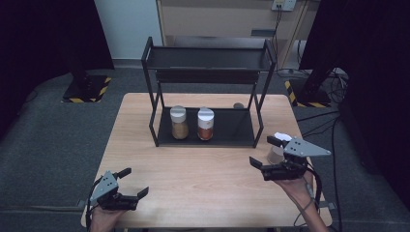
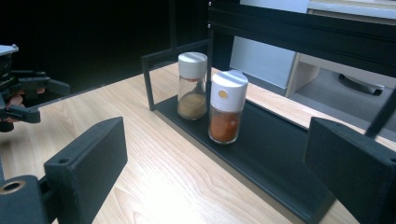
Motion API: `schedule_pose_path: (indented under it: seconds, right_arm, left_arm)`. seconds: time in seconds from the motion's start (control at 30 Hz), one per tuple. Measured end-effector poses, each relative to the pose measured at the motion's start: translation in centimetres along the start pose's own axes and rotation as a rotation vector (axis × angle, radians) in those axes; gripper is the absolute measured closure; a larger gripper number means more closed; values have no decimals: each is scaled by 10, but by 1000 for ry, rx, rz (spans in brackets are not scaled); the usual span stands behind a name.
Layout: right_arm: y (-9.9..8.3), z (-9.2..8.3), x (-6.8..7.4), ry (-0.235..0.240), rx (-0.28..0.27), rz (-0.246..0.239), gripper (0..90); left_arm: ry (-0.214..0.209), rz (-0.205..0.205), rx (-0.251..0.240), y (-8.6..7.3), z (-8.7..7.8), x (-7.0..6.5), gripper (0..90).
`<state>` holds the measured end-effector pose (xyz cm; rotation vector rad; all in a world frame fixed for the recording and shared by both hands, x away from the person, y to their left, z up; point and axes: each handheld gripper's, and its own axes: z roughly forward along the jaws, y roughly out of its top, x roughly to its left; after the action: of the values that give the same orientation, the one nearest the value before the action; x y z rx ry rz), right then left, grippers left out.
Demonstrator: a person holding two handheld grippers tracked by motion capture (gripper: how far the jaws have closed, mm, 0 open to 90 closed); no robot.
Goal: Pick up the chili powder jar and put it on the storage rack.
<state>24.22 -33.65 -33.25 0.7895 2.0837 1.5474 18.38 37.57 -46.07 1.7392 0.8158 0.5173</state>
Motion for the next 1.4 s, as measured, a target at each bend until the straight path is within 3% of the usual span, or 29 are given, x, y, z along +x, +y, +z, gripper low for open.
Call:
schedule_pose_path:
  seconds: [0.33, 0.77, 0.97, 1.4]
  right_arm:
    - [-21, -23, 1, -41, 16, 2, 66]
    - [-60, -44, 1, -91, 32, 58, 73]
    - [-76, -48, 1, -112, 40, 83, 73]
    - [-98, -50, 4, -108, 53, 117, 74]
  left_arm:
    - [2, -1, 1, 0, 0, 0, 5]
    - [6, -3, 4, 0, 0, 0, 5]
    - [6, -2, 5, 0, 0, 0, 5]
    - [7, -4, 3, 0, 0, 0, 7]
